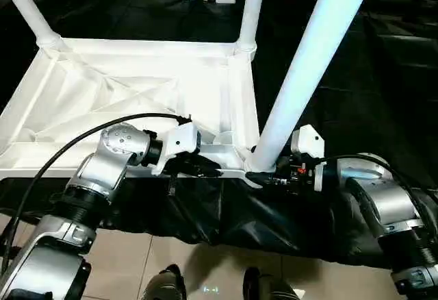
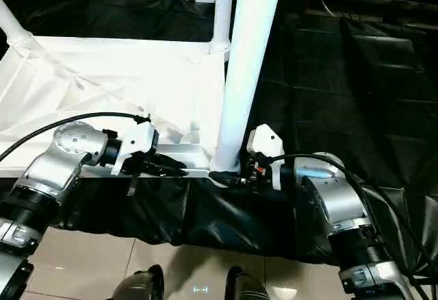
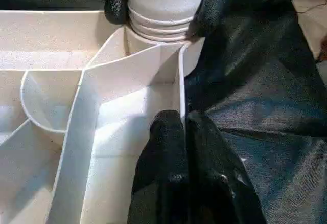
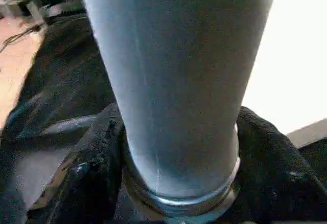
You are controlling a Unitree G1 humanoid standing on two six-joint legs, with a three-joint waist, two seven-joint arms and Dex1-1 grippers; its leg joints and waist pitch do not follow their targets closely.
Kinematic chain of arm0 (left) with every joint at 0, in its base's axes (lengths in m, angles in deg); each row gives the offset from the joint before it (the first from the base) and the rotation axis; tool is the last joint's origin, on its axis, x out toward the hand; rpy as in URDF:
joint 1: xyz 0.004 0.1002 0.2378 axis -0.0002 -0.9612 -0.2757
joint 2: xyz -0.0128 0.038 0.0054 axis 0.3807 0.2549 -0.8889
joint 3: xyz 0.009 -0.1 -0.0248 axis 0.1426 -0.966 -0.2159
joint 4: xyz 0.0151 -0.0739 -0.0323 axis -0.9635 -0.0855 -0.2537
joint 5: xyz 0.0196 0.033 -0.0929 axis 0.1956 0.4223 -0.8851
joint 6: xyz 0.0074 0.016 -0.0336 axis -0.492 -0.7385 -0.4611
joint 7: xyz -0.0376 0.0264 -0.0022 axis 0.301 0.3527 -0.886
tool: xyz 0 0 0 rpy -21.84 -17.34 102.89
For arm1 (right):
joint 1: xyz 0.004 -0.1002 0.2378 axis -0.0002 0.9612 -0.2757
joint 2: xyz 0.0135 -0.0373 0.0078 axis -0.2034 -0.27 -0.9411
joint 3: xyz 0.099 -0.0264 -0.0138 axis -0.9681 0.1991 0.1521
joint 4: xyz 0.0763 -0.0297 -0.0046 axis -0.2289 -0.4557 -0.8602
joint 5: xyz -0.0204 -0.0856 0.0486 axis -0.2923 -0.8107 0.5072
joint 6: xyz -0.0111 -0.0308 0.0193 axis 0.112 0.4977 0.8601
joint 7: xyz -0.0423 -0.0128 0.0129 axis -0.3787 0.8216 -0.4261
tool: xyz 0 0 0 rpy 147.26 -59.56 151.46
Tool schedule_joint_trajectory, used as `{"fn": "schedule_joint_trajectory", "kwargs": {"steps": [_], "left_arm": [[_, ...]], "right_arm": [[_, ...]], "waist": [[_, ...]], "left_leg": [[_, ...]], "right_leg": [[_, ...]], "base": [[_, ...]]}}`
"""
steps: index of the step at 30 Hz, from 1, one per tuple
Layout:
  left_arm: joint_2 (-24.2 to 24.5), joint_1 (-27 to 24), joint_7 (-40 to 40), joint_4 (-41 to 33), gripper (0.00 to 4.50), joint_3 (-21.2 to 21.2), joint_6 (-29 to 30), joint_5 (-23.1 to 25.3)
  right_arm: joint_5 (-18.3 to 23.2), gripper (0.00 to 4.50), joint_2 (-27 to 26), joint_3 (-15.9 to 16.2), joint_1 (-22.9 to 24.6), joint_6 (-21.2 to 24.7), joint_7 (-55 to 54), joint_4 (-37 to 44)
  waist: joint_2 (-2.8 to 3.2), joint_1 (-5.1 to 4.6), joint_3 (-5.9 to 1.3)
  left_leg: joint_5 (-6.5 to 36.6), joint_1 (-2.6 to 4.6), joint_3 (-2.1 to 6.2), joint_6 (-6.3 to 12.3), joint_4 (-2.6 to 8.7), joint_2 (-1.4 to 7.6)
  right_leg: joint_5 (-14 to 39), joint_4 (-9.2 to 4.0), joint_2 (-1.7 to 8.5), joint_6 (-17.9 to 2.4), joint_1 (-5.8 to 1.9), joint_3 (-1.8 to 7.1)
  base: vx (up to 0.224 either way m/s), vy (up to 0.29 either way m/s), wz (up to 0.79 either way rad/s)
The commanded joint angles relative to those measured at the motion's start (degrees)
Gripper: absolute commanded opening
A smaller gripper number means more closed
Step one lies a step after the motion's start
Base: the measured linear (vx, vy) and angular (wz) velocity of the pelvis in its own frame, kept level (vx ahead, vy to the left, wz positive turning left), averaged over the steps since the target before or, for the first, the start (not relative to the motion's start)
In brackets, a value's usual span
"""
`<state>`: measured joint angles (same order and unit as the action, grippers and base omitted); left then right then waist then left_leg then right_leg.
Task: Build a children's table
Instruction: Rotate leg to tighten
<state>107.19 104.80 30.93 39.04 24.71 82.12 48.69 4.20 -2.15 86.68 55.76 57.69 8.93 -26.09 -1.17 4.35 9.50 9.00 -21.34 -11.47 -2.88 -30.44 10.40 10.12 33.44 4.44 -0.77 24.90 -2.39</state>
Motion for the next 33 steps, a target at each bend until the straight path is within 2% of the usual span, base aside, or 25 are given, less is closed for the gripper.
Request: {"fn": "schedule_joint_trajectory", "kwargs": {"steps": [1,3,4,5,6,7,8,10,11,12,14,15,17,18,21,24,26,28,31,33], "left_arm": [[-3.4,0.1,-8.2,3.0,0.0,0.8,3.1,2.2],[-4.9,0.6,-11.2,3.3,0.0,0.3,4.9,2.5],[-5.5,0.8,-12.2,3.4,0.0,0.2,5.5,2.5],[-8.1,1.6,-17.3,4.2,0.0,0.3,7.3,4.1],[-9.1,1.8,-19.0,4.4,0.0,0.3,8.0,4.5],[-9.2,1.9,-19.2,4.5,0.0,0.3,8.1,4.6],[-10.8,2.3,-22.5,5.1,0.0,0.2,9.1,5.3],[-12.5,2.7,-25.4,5.9,0.0,0.2,9.6,6.0],[-13.9,2.9,-28.1,6.5,0.0,0.1,10.0,6.6],[-15.1,3.0,-30.0,6.9,0.0,0.2,10.3,7.1],[-16.1,2.7,-31.0,6.7,0.0,0.6,10.7,7.7],[-16.7,2.4,-31.1,6.1,0.0,0.9,10.8,7.9],[-17.2,2.1,-31.3,5.6,0.0,1.0,10.9,8.1],[-17.1,1.6,-30.4,4.9,0.0,1.5,10.3,8.3],[-16.2,1.1,-28.6,4.3,0.0,1.9,9.1,8.2],[-14.4,0.3,-26.3,3.6,0.0,2.0,7.6,8.1],[-14.0,0.2,-25.8,3.4,0.0,1.9,7.4,8.1],[-12.5,-0.3,-23.1,2.8,0.0,1.7,6.9,7.5],[-10.3,-1.2,-18.0,1.6,0.0,1.5,5.7,5.8],[-9.4,-1.4,-16.4,1.4,0.0,1.6,4.8,5.5]], "right_arm": [[-1.4,2.69,-4.7,3.0,1.2,0.5,-5.1,-0.3],[-3.4,2.69,-7.3,2.3,1.2,0.2,-11.3,-2.0],[-4.2,2.69,-8.3,2.0,1.1,0.0,-13.7,-2.8],[-6.1,2.69,-12.9,0.2,0.5,0.3,-23.8,-6.2],[-6.5,2.69,-14.4,-0.4,0.2,0.4,-26.9,-7.2],[-6.5,2.69,-14.6,-0.5,0.2,0.5,-27.4,-7.3],[-6.9,2.69,-17.1,-1.7,-0.4,1.0,-32.5,-8.9],[-7.4,2.69,-19.6,-2.6,-1.0,1.7,-37.6,-10.2],[-8.7,2.69,-21.5,-3.0,-1.7,1.7,-42.3,-11.1],[-9.7,2.69,-23.5,-3.5,-2.5,1.5,-46.7,-12.2],[-10.1,2.69,-25.6,-4.1,-3.2,0.9,-49.9,-13.0],[-10.3,2.69,-26.5,-3.9,-3.5,-0.2,-50.2,-13.1],[-11.0,2.69,-27.4,-3.6,-3.7,-1.5,-50.7,-13.1],[-11.3,3.24,-27.3,-3.0,-3.5,-2.5,-50.1,-12.2],[-10.2,3.41,-26.1,-3.1,-3.3,-2.8,-47.5,-11.2],[-10.3,3.83,-23.6,-3.0,-3.6,-3.6,-44.6,-11.0],[-10.4,3.95,-22.9,-2.9,-3.7,-3.9,-44.1,-11.2],[-9.6,3.95,-19.7,-3.0,-4.4,-4.1,-39.4,-11.0],[-8.0,3.95,-15.2,-3.0,-5.3,-3.0,-31.5,-10.5],[-7.8,3.95,-13.5,-2.9,-5.7,-2.9,-28.4,-10.6]], "waist": [[-0.71,-0.08,-3.1],[-0.84,-0.38,-2.85],[-0.73,-0.51,-2.49],[-0.76,-0.61,-2.45],[-0.64,-0.91,-2.36],[-0.64,-0.91,-2.36],[-0.53,-1.05,-2.27],[-0.6,-1.25,-2.21],[-0.32,-1.21,-2.14],[-0.5,-1.35,-2.08],[-0.4,-1.38,-2.03],[-0.52,-1.39,-2.06],[-0.43,-1.41,-2.1],[-0.44,-1.46,-2.16],[-0.44,-1.43,-2.22],[-0.43,-1.48,-2.37],[-0.41,-1.54,-2.4],[-0.51,-1.47,-2.43],[-0.75,-1.45,-2.61],[-0.81,-1.39,-2.59]], "left_leg": [[7.8,0.5,0.75,7.05,2.36,2.79],[11.5,0.5,1.1,4.11,2.87,2.67],[13.8,0.67,1.23,2.97,3.13,2.66],[14.7,0.79,1.29,2.47,3.23,2.66],[17.0,0.98,1.64,1.02,3.57,2.69],[17.0,0.98,1.64,1.02,3.57,2.69],[17.4,0.83,1.9,0.65,3.84,2.67],[18.1,0.84,2.0,0.5,4.11,2.68],[18.5,0.95,1.99,0.36,4.15,2.67],[19.9,1.1,1.98,0.22,4.2,2.52],[20.8,1.12,2.13,0.06,4.3,2.47],[21.6,1.01,2.33,0.42,4.41,2.4],[21.9,1.01,2.33,0.7,4.5,2.49],[21.6,0.79,2.34,0.92,4.57,2.53],[20.7,0.7,2.03,1.51,4.51,2.5],[19.0,0.39,1.98,2.23,4.41,2.54],[18.4,0.61,1.67,2.71,4.21,2.57],[17.8,0.58,1.58,3.21,4.09,2.47],[15.3,0.13,1.48,4.56,3.7,2.37],[13.6,0.2,1.22,5.66,3.33,2.3]], "right_leg": [[7.2,-3.13,3.81,-15.4,-3.24,2.56],[16.8,-4.04,4.23,-13.0,-3.1,2.63],[22.1,-4.68,4.31,-11.5,-2.74,2.71],[24.4,-4.92,4.31,-10.8,-2.57,2.76],[29.7,-5.5,4.55,-9.1,-2.23,2.76],[29.7,-5.5,4.55,-9.1,-2.23,2.76],[31.0,-5.61,4.55,-7.9,-2.37,2.66],[30.7,-5.85,4.37,-6.9,-2.14,2.67],[30.6,-5.9,4.32,-6.8,-1.97,2.72],[31.7,-6.15,4.28,-6.4,-1.74,2.75],[33.0,-6.22,4.4,-5.9,-1.62,2.78],[34.2,-6.43,4.56,-4.7,-1.72,2.66],[32.6,-6.38,4.53,-4.5,-1.59,2.69],[30.9,-6.24,4.48,-4.6,-1.76,2.67],[26.5,-5.96,4.25,-5.6,-1.79,2.73],[23.0,-5.53,4.27,-6.8,-2.22,2.7],[20.8,-5.44,4.18,-7.8,-2.01,2.81],[20.9,-5.43,4.24,-8.4,-2.24,2.77],[18.3,-5.0,4.17,-9.3,-2.66,2.77],[15.8,-4.74,4.05,-10.3,-2.53,2.79]], "base": [[0.0,0.0,0.0],[0.0,0.0,0.0],[0.0,0.0,0.0],[0.0,0.0,0.0],[-0.052,0.0,0.0],[-0.052,0.0,0.0],[-0.052,0.008,-0.04],[0.0,0.0,0.0],[0.0,0.0,0.0],[0.0,0.0,0.0],[0.0,0.0,0.0],[0.0,0.0,0.0],[0.0,0.0,0.0],[0.0,0.0,0.0],[0.0,0.0,0.0],[0.0,0.0,0.0],[0.0,0.0,0.0],[0.0,0.0,0.0],[0.0,0.0,0.0],[0.0,0.0,0.0]]}}
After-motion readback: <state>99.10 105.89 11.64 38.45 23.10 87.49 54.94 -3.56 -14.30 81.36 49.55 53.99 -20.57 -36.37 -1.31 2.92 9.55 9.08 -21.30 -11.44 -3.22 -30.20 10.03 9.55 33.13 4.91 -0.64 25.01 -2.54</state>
